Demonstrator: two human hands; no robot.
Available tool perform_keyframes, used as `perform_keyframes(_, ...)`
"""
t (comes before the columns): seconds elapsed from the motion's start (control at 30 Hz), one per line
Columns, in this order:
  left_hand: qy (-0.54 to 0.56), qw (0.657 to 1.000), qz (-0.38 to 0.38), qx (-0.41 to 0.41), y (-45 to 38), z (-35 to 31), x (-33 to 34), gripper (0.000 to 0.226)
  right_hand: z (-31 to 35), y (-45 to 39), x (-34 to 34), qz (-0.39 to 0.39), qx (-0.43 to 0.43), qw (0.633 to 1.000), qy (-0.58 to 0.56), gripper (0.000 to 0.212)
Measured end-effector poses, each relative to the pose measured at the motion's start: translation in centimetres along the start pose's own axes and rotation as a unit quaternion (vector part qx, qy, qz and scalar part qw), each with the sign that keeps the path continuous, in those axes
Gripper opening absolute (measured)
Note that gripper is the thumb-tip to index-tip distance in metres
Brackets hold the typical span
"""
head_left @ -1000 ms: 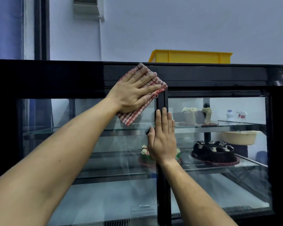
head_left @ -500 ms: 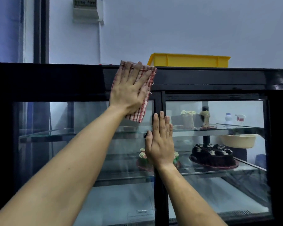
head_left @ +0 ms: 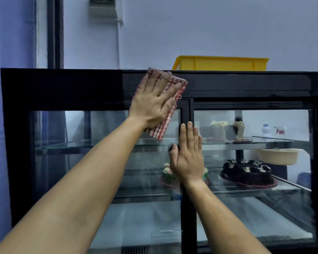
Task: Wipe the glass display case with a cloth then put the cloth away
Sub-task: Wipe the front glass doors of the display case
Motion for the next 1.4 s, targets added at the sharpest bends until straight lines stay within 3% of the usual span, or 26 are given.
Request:
perform_keyframes(0.17, -0.005, 0.992, 0.021, -0.123, 5.2, 10.0, 0.7, 0.058, -0.2, 0.0, 0.2, 0.005, -0.002, 1.0, 0.002, 0.068)
perform_keyframes(0.33, 0.017, 0.962, 0.065, -0.265, 11.0, 19.2, 0.5, 0.06, 0.2, -0.2, 0.0, -0.001, -0.029, 0.999, 0.03, 0.067)
perform_keyframes(0.43, 0.012, 0.955, 0.086, -0.284, 12.0, 20.5, 0.4, 0.063, 1.2, -1.1, -0.4, 0.017, -0.096, 0.994, 0.043, 0.066)
perform_keyframes(0.57, 0.002, 0.95, 0.082, -0.3, 12.0, 20.4, 0.4, 0.062, 4.2, -1.1, 0.9, 0.132, -0.125, 0.983, -0.024, 0.074)
perform_keyframes(0.73, 0.005, 0.945, 0.071, -0.321, 11.8, 18.4, 0.5, 0.063, 4.3, -0.3, 2.3, 0.108, -0.13, 0.983, 0.066, 0.076)
perform_keyframes(0.83, 0.002, 0.953, 0.056, -0.296, 9.5, 14.2, 0.7, 0.064, 4.4, -0.3, 2.4, 0.099, -0.133, 0.984, 0.067, 0.076)
perform_keyframes(1.03, 0.01, 0.991, 0.003, -0.136, 4.6, 4.6, 0.5, 0.062, 4.5, -0.2, 2.3, 0.086, -0.136, 0.985, 0.064, 0.076)
perform_keyframes(1.13, 0.005, 0.998, -0.008, -0.066, 4.6, 5.1, 1.1, 0.058, 4.4, 0.0, 2.3, 0.087, -0.135, 0.985, 0.061, 0.076)
perform_keyframes(1.2, -0.002, 0.993, 0.0, -0.117, 5.9, 9.2, 1.5, 0.059, 4.5, -0.1, 2.3, 0.086, -0.134, 0.985, 0.058, 0.076)
perform_keyframes(1.3, 0.016, 0.956, 0.047, -0.291, 10.3, 16.2, 1.5, 0.062, 4.4, 0.1, 2.1, 0.084, -0.132, 0.986, 0.063, 0.075)
perform_keyframes(1.4, 0.006, 0.943, 0.06, -0.326, 10.8, 17.0, 1.3, 0.064, 4.5, 0.1, 2.1, 0.077, -0.13, 0.986, 0.073, 0.075)
Point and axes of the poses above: each hand's wrist, its own y-axis away from the middle knuckle, its own x-axis out of the palm, z = x × y, the point moved 2 cm from there along -y, towards the middle knuckle, and after that the axes turned 15 degrees about -y, right-handed, at the moved point
